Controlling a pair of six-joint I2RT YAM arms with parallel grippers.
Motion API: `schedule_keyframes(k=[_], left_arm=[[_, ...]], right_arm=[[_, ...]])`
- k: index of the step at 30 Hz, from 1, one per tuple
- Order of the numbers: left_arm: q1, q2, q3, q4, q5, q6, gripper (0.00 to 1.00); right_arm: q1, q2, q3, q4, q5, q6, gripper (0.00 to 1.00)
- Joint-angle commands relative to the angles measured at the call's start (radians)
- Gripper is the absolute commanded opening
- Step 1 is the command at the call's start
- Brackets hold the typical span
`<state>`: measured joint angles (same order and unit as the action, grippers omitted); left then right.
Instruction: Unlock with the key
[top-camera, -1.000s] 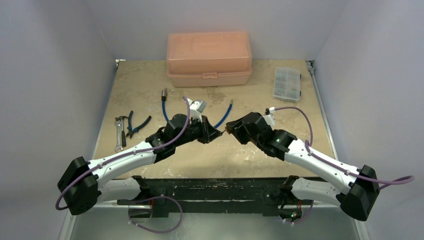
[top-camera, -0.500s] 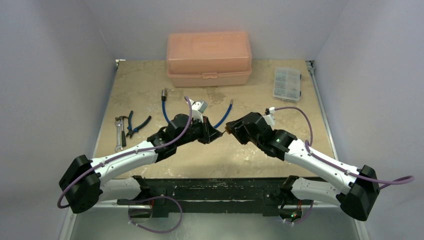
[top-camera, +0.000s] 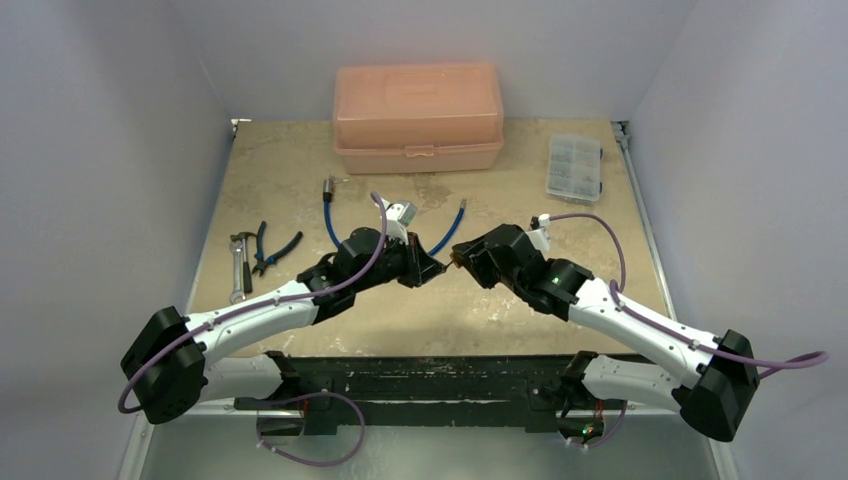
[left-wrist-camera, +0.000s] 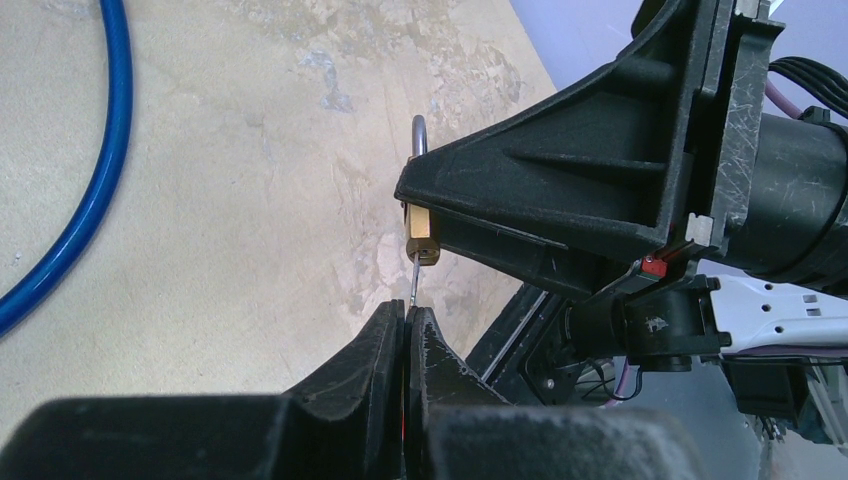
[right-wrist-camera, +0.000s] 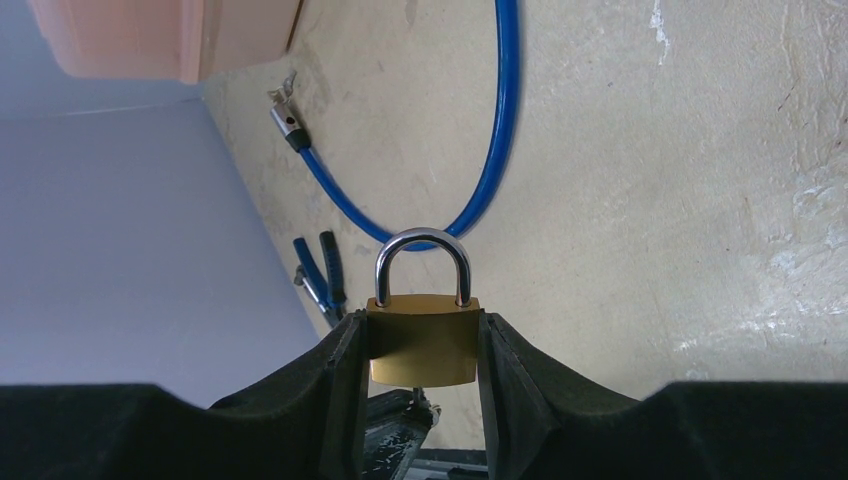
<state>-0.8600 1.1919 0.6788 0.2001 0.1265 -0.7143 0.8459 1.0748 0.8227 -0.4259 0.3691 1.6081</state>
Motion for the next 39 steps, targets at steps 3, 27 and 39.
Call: schedule_keyframes(k=[3,27,39], left_arm=[[-0.005,0.013,0.029,0.071,0.013,0.005,0.0],[-0.005,0.027,0.027,0.093,-0.011,-0.014,0.0],[-0.005,0.055,0.021,0.12,-0.05,-0.057,0.0]], right_arm=[[0.009,0.01,0.05,0.046,0.015,0.01,0.0],[0.015,0.021,0.053,0.047,0.022,0.014,0.0],[0.022,0.05,0.087,0.0,0.033,0.026,0.0]])
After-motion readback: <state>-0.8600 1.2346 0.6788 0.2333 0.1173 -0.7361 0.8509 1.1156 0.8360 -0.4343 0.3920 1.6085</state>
